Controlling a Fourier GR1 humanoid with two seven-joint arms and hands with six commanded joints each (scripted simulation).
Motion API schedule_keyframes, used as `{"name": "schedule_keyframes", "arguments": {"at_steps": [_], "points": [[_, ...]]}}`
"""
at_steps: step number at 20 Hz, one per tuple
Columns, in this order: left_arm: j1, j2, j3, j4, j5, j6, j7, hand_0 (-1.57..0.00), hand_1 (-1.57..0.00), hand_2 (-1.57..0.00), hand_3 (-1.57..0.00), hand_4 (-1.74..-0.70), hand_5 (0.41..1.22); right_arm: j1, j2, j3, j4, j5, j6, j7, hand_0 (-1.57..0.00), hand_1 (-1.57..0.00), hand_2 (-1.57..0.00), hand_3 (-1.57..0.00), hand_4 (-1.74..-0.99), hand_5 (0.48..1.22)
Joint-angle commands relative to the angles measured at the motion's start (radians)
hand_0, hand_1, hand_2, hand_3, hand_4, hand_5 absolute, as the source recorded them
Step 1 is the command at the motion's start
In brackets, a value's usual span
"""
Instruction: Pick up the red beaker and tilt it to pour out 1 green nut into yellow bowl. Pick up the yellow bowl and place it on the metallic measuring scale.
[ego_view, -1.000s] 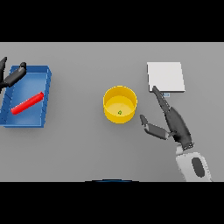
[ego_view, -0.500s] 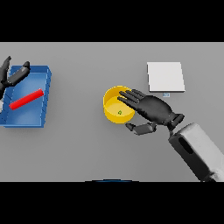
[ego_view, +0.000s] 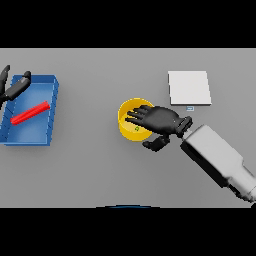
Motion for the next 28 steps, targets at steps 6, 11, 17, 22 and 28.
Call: {"name": "schedule_keyframes", "arguments": {"at_steps": [6,11,17,22,28], "points": [[0.0,0.012,0.007,0.016,0.002,-0.017,-0.009,0.0,0.0,0.0,0.0,-0.72,0.682,-0.068,0.018,0.054,0.09,0.033,0.054,-0.013,0.0,0.0,0.0,0.0,-1.27,0.727],[0.011,0.023,0.015,-0.001,0.013,-0.02,-0.024,0.0,0.0,0.0,0.0,-0.72,0.686,-0.093,0.059,0.05,0.131,0.016,0.086,0.009,0.0,0.0,0.0,0.0,-1.305,0.763],[0.018,0.022,0.011,-0.014,0.011,-0.005,-0.011,0.0,0.0,0.0,0.0,-0.72,0.692,-0.104,0.071,0.063,0.176,0.03,0.082,0.008,-0.75,-0.69,-0.48,-0.35,-1.454,0.999],[0.022,0.026,0.011,-0.019,0.01,-0.004,-0.018,0.0,0.0,0.0,0.0,-0.73,0.699,-0.092,0.048,0.059,0.144,0.013,0.083,-0.016,-1.3,-1.28,-1.16,-0.94,-1.64,1.148],[0.013,0.027,0.006,-0.022,0.006,-0.01,-0.009,0.0,0.0,0.0,0.0,-0.72,0.695,-0.097,0.051,0.056,0.144,0.006,0.046,-0.006,-1.5,-1.5,-1.31,-1.25,-1.714,1.202]]}}
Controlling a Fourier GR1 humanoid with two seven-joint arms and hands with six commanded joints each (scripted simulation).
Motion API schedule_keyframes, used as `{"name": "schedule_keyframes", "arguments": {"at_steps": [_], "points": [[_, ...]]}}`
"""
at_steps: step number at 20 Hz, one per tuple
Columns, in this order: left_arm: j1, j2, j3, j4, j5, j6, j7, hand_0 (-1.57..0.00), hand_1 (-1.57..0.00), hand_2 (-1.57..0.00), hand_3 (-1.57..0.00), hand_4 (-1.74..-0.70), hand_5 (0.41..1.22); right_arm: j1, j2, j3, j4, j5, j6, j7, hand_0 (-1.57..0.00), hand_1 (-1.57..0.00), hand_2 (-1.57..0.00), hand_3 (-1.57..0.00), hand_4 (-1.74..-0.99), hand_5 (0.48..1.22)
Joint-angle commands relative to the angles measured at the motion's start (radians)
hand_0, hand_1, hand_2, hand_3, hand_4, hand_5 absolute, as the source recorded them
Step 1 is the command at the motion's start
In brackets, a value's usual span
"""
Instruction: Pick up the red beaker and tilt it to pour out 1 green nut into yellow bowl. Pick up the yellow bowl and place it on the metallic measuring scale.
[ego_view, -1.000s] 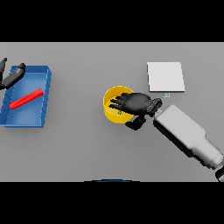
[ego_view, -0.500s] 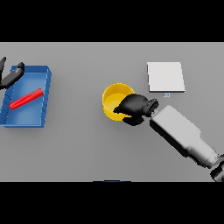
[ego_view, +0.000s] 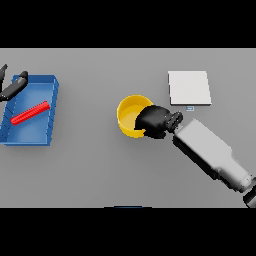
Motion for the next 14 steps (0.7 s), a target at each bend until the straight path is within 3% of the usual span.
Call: {"name": "schedule_keyframes", "arguments": {"at_steps": [1,4,8,14], "points": [[0.007,0.007,0.001,-0.008,0.0,0.002,-0.003,0.0,0.0,0.0,0.0,-0.72,0.693,0.001,-0.009,-0.007,-0.009,-0.011,0.006,-0.014,-1.51,-1.51,-1.31,-1.29,-1.72,1.206],[0.005,0.003,0.005,0.004,0.006,-0.001,0.006,0.0,0.0,0.0,0.0,-0.72,0.696,0.003,-0.034,-0.033,-0.052,-0.037,0.046,-0.001,-1.54,-1.54,-1.33,-1.34,-1.73,1.213],[-0.003,0.007,0.006,0.019,0.001,-0.009,0.002,0.0,0.0,0.0,0.0,-0.72,0.693,0.003,-0.068,-0.084,-0.139,-0.073,0.097,0.038,-1.56,-1.56,-1.41,-1.25,-1.737,1.218],[-0.001,0.006,-0.005,-0.013,0.001,-0.009,0.012,0.0,0.0,0.0,0.0,-0.72,0.686,0.004,-0.113,-0.15,-0.195,-0.08,0.091,0.098,-1.57,-1.57,-1.5,-1.16,-1.74,1.22]]}}
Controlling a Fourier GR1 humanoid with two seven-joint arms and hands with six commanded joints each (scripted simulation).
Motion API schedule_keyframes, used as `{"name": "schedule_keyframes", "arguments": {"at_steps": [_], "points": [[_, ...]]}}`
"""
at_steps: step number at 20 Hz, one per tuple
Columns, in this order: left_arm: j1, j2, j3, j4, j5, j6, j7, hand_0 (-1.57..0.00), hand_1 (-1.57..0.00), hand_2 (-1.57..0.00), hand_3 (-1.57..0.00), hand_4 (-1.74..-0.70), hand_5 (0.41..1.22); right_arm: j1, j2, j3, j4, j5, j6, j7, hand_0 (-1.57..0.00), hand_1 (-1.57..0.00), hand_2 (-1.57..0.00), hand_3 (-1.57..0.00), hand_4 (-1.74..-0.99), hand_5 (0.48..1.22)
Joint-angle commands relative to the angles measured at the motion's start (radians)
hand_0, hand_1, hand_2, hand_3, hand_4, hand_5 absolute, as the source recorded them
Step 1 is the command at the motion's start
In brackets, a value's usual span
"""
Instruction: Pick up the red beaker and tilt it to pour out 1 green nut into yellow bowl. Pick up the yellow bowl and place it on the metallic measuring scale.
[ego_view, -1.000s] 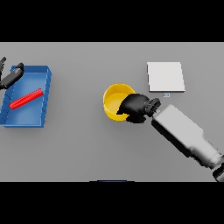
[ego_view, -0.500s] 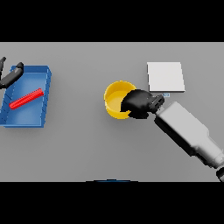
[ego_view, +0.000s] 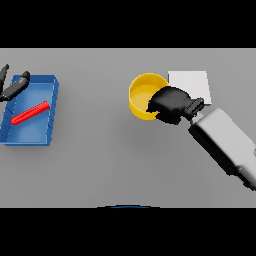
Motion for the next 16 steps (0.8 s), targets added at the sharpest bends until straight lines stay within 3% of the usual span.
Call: {"name": "schedule_keyframes", "arguments": {"at_steps": [1,4,9,12,14,16], "points": [[0.002,0.0,0.002,-0.003,0.0,0.008,0.002,0.0,0.0,0.0,0.0,-0.72,0.686,0.001,-0.003,-0.001,0.002,0.0,-0.003,-0.007,-1.56,-1.57,-1.51,-1.16,-1.74,1.22],[0.0,0.001,-0.002,-0.008,-0.007,0.018,0.012,0.0,0.0,0.0,0.0,-0.72,0.698,-0.014,-0.029,-0.033,0.014,0.003,-0.018,0.0,-1.56,-1.57,-1.51,-1.15,-1.741,1.22],[0.001,0.005,0.002,-0.013,-0.002,0.022,0.03,0.0,0.0,0.0,0.0,-0.73,0.717,-0.039,-0.047,-0.076,0.116,0.014,-0.092,-0.019,-1.57,-1.57,-1.53,-1.15,-1.741,1.221],[0.019,0.023,0.01,-0.033,0.01,0.024,0.038,0.0,0.0,0.0,0.0,-0.73,0.727,-0.059,-0.075,-0.103,0.22,0.031,-0.15,-0.055,-1.57,-1.57,-1.54,-1.14,-1.741,1.221],[0.013,0.014,0.006,-0.034,0.011,0.021,0.041,0.0,0.0,0.0,0.0,-0.74,0.734,-0.069,-0.073,-0.111,0.26,0.034,-0.175,-0.058,-1.57,-1.57,-1.55,-1.15,-1.741,1.221],[0.013,0.013,0.002,-0.036,0.01,0.021,0.049,0.0,0.0,0.0,0.0,-0.73,0.735,-0.093,-0.063,-0.129,0.352,0.045,-0.215,-0.062,-1.57,-1.57,-1.54,-1.15,-1.741,1.221]]}}
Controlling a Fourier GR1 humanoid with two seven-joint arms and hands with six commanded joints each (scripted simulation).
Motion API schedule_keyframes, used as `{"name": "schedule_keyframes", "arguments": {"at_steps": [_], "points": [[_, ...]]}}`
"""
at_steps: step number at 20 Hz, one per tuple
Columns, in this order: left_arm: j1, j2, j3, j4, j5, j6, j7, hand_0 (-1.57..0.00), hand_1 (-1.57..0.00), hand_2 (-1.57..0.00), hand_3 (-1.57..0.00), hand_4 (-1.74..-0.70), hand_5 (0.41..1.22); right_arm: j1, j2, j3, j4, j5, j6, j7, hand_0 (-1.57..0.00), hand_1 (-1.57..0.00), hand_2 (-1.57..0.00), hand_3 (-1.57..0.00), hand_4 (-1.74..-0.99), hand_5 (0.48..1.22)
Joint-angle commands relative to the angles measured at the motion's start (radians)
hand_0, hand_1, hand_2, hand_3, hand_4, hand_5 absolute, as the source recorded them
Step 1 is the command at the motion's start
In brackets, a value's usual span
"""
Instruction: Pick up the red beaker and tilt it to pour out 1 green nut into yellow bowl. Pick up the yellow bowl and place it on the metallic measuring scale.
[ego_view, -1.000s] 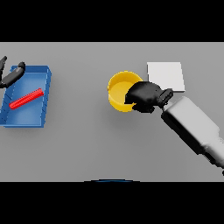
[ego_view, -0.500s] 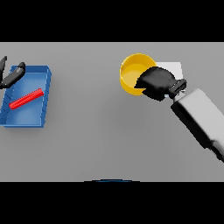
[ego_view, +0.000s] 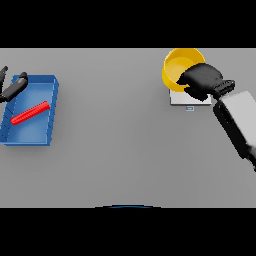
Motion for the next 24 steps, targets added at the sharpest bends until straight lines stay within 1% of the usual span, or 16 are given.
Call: {"name": "schedule_keyframes", "arguments": {"at_steps": [1,2,3,4,5,8,10,13,14,15,17,18,19,21,22,24], "points": [[0.002,0.008,-0.002,-0.003,-0.006,0.002,0.004,0.0,0.0,0.0,0.0,-0.73,0.734,-0.003,0.003,-0.002,0.028,0.002,-0.007,0.0,-1.57,-1.57,-1.54,-1.15,-1.741,1.221],[-0.005,0.011,-0.001,0.003,-0.007,-0.002,0.01,0.0,0.0,0.0,0.0,-0.72,0.732,-0.007,0.006,-0.007,0.068,0.009,-0.031,-0.015,-1.57,-1.57,-1.52,-1.16,-1.741,1.221],[-0.001,0.009,-0.003,-0.001,-0.008,0.002,0.009,0.0,0.0,0.0,0.0,-0.72,0.725,-0.01,0.021,-0.01,0.104,0.015,-0.049,-0.002,-1.57,-1.57,-1.5,-1.17,-1.741,1.221],[0.0,0.005,-0.003,0.002,-0.007,0.0,0.005,0.0,0.0,0.0,0.0,-0.72,0.72,-0.016,0.026,-0.013,0.134,0.016,-0.064,-0.018,-1.57,-1.57,-1.49,-1.2,-1.741,1.221],[0.004,0.007,-0.001,0.002,-0.006,0.003,0.0,0.0,0.0,0.0,0.0,-0.72,0.717,-0.032,0.022,-0.025,0.168,0.013,-0.066,-0.032,-1.57,-1.57,-1.47,-1.24,-1.741,1.221],[-0.003,0.009,-0.004,0.003,-0.01,0.0,0.01,0.0,0.0,0.0,0.0,-0.72,0.712,-0.046,0.037,-0.041,0.244,0.007,-0.078,-0.036,-1.57,-1.57,-1.44,-1.32,-1.741,1.221],[0.001,0.013,-0.001,0.01,-0.009,-0.006,0.005,0.0,0.0,0.0,0.0,-0.72,0.71,-0.054,0.049,-0.048,0.294,0.004,-0.092,-0.06,-1.57,-1.57,-1.42,-1.35,-1.741,1.221],[0.01,0.008,-0.001,0.003,-0.005,-0.001,-0.001,0.0,0.0,0.0,0.0,-0.73,0.713,-0.06,0.061,-0.062,0.332,-0.007,-0.083,-0.054,-1.53,-1.57,-1.38,-1.44,-1.741,1.221],[0.008,0.011,0.0,0.002,-0.005,-0.002,0.003,0.0,0.0,0.0,0.0,-0.73,0.71,-0.065,0.066,-0.064,0.337,-0.009,-0.072,-0.04,-1.47,-1.57,-1.37,-1.47,-1.741,1.221],[0.013,0.016,0.003,-0.007,-0.002,0.002,-0.001,0.0,0.0,0.0,0.0,-0.73,0.712,-0.062,0.065,-0.066,0.344,-0.009,-0.079,-0.052,-1.42,-1.57,-1.36,-1.49,-1.741,1.221],[-0.004,0.01,-0.007,-0.003,-0.009,-0.003,0.023,0.0,0.0,0.0,0.0,-0.73,0.715,-0.079,0.078,-0.069,0.366,-0.008,-0.071,-0.041,-1.4,-1.57,-1.39,-1.36,-1.741,1.221],[0.009,0.005,-0.009,0.001,-0.01,0.001,0.011,0.0,0.0,0.0,0.0,-0.73,0.717,-0.068,0.072,-0.073,0.363,-0.015,-0.067,-0.056,-1.33,-1.46,-1.42,-1.2,-1.741,1.221],[-0.003,-0.002,-0.008,0.005,-0.01,0.0,0.016,0.0,0.0,0.0,0.0,-0.73,0.72,-0.067,0.068,-0.078,0.364,-0.019,-0.059,-0.067,-1.13,-1.32,-1.33,-1.06,-1.701,1.221],[-0.003,0.003,-0.003,0.011,-0.008,-0.006,0.006,0.0,0.0,0.0,0.0,-0.73,0.728,-0.068,0.067,-0.087,0.375,-0.029,-0.043,-0.061,-0.72,-0.98,-1.04,-0.83,-1.619,1.072],[-0.003,0.003,-0.001,0.011,-0.004,-0.008,0.004,0.0,0.0,0.0,0.0,-0.73,0.729,-0.072,0.071,-0.089,0.37,-0.03,-0.034,-0.041,-0.58,-0.83,-0.91,-0.74,-1.588,1.016],[-0.011,-0.01,-0.003,0.036,-0.011,-0.012,-0.006,0.0,0.0,0.0,0.0,-0.73,0.717,-0.07,0.066,-0.083,0.361,-0.027,-0.021,-0.038,-0.37,-0.58,-0.69,-0.61,-1.539,0.933]]}}
